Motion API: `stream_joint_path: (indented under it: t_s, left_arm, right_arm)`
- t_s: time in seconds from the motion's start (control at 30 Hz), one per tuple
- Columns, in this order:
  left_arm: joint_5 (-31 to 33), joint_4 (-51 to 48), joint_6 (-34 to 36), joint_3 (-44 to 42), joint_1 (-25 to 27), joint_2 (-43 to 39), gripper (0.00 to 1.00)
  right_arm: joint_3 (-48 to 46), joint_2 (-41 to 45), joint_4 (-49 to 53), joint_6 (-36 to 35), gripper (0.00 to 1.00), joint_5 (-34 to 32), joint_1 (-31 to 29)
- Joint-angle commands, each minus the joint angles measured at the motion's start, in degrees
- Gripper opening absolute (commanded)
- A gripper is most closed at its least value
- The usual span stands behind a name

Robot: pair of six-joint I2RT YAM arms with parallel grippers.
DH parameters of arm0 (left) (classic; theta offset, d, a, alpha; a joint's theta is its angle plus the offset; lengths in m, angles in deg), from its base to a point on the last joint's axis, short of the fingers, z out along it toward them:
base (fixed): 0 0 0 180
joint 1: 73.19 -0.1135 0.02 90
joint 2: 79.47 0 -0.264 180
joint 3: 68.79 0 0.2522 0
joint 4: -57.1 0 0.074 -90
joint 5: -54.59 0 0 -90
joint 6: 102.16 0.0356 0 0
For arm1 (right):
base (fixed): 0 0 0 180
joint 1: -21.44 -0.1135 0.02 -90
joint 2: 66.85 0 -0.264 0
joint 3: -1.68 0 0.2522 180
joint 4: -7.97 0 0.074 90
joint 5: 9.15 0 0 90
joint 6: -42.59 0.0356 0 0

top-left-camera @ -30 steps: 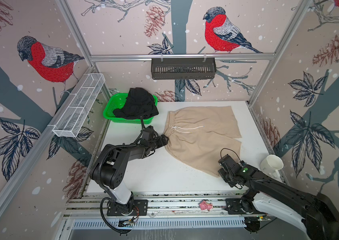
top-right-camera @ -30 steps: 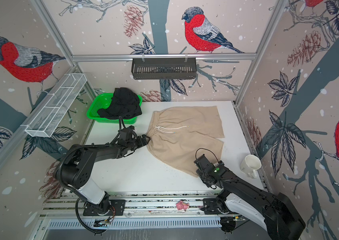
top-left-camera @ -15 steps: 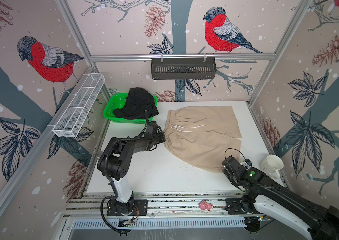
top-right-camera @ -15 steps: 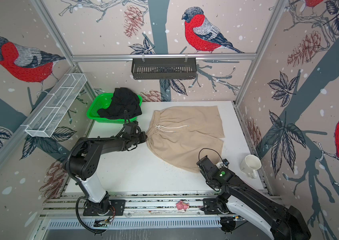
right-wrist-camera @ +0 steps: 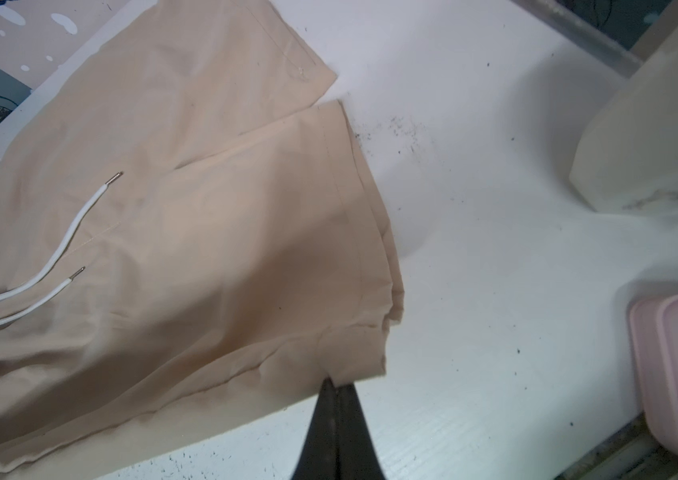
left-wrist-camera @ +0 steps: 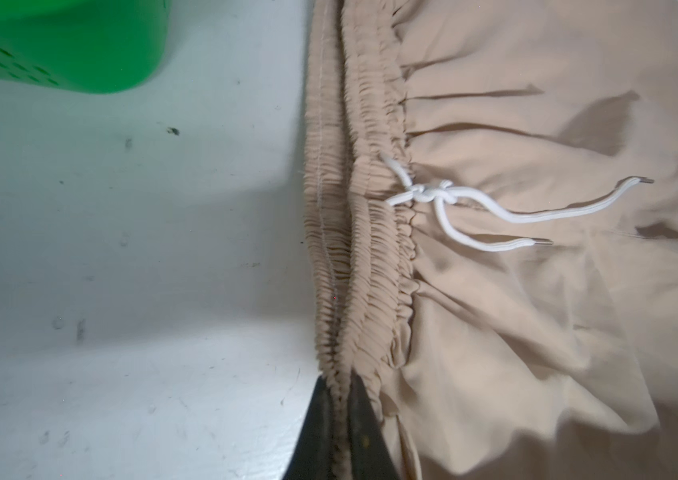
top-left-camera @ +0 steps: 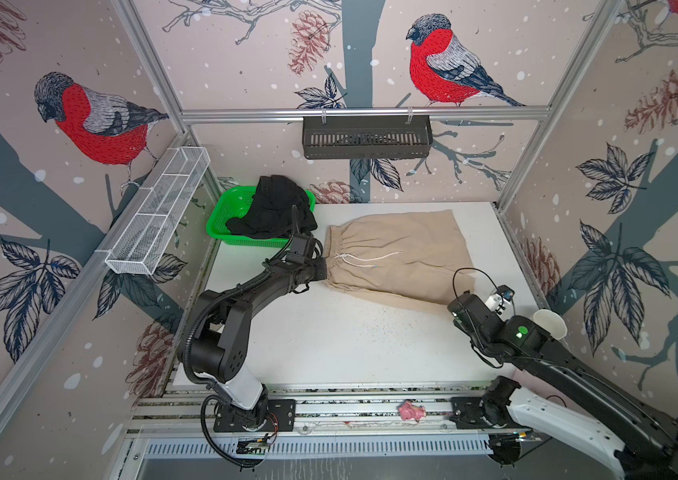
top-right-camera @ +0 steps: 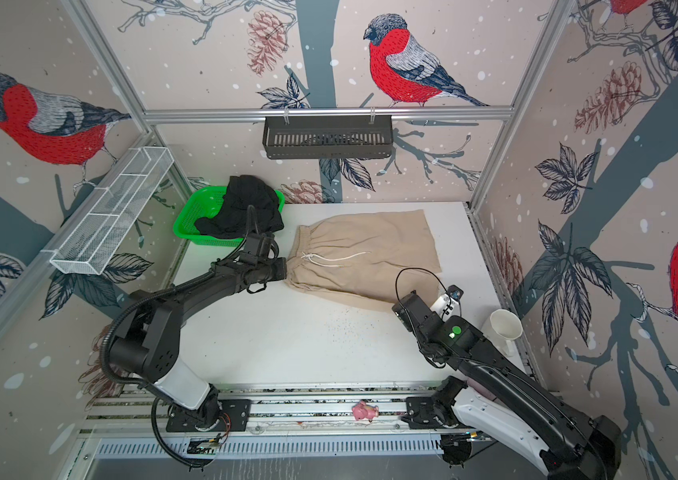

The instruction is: Fold and stack the shorts

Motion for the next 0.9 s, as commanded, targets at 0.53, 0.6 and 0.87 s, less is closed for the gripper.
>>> stream_joint_path:
  t_s: [0.53, 0.6, 0.87]
  left_arm:
    - [6.7, -22.0, -11.1, -12.5, 9.6, -29.3, 0.00]
    - [7.5, -23.9, -12.6, -14.8, 9.6, -33.7, 0.00]
    - [9.8, -26.5, -14.8, -15.9, 9.2, -37.7, 0.00]
  right_arm:
    - [18.9, -3.1, 20.7, -7.3, 0.01, -15.0, -13.1]
    - [20.5, -3.4, 19.0, -11.5, 0.01, -17.4, -13.0]
    - [20.1, -8.2, -15.5, -51.2, 0.01, -5.1, 9.2]
